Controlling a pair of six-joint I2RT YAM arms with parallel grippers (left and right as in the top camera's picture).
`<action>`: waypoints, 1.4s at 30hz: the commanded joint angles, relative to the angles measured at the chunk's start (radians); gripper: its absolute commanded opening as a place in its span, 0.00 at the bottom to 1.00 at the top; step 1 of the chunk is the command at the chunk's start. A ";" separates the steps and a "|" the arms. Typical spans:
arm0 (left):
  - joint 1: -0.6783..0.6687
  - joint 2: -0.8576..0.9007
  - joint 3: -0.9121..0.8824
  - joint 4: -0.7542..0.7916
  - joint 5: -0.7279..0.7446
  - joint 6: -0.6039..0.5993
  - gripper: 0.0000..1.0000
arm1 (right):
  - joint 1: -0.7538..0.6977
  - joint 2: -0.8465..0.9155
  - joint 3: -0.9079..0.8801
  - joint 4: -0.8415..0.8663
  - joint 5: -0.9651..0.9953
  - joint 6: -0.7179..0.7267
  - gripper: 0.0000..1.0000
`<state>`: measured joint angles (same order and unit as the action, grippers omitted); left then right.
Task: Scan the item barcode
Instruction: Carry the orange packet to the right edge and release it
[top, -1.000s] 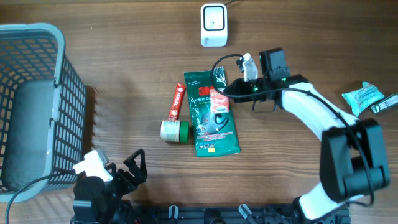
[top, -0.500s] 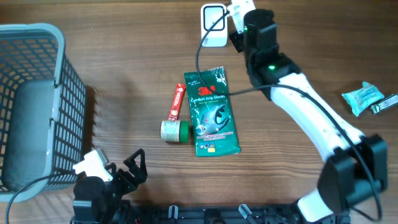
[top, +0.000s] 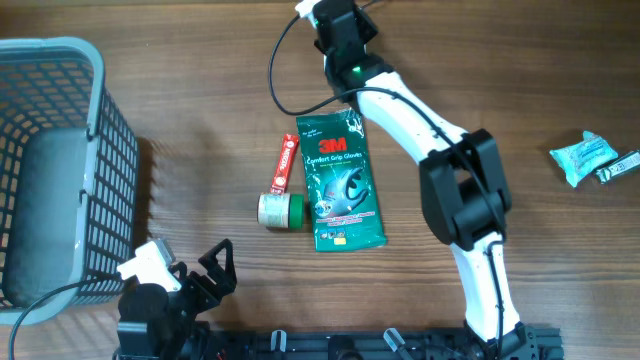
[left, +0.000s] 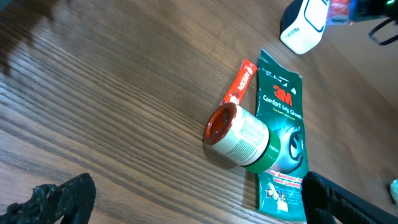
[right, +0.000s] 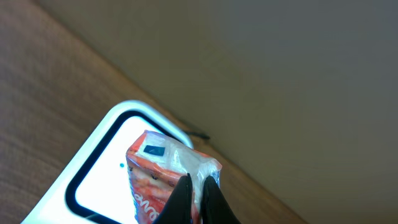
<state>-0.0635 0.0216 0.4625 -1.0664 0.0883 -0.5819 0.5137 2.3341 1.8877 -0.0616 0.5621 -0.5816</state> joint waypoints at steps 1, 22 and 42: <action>0.006 -0.002 -0.005 0.003 0.005 -0.002 1.00 | 0.014 0.036 0.028 0.029 0.072 -0.048 0.04; 0.006 -0.002 -0.005 0.003 0.005 -0.002 1.00 | -0.694 0.030 0.093 -1.144 -0.040 0.925 0.04; 0.006 -0.002 -0.005 0.003 0.005 -0.002 1.00 | -0.244 -0.400 0.006 -1.247 -1.138 0.860 1.00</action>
<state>-0.0635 0.0212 0.4625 -1.0660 0.0883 -0.5823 0.1265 1.9076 1.9533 -1.3178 -0.5190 0.2714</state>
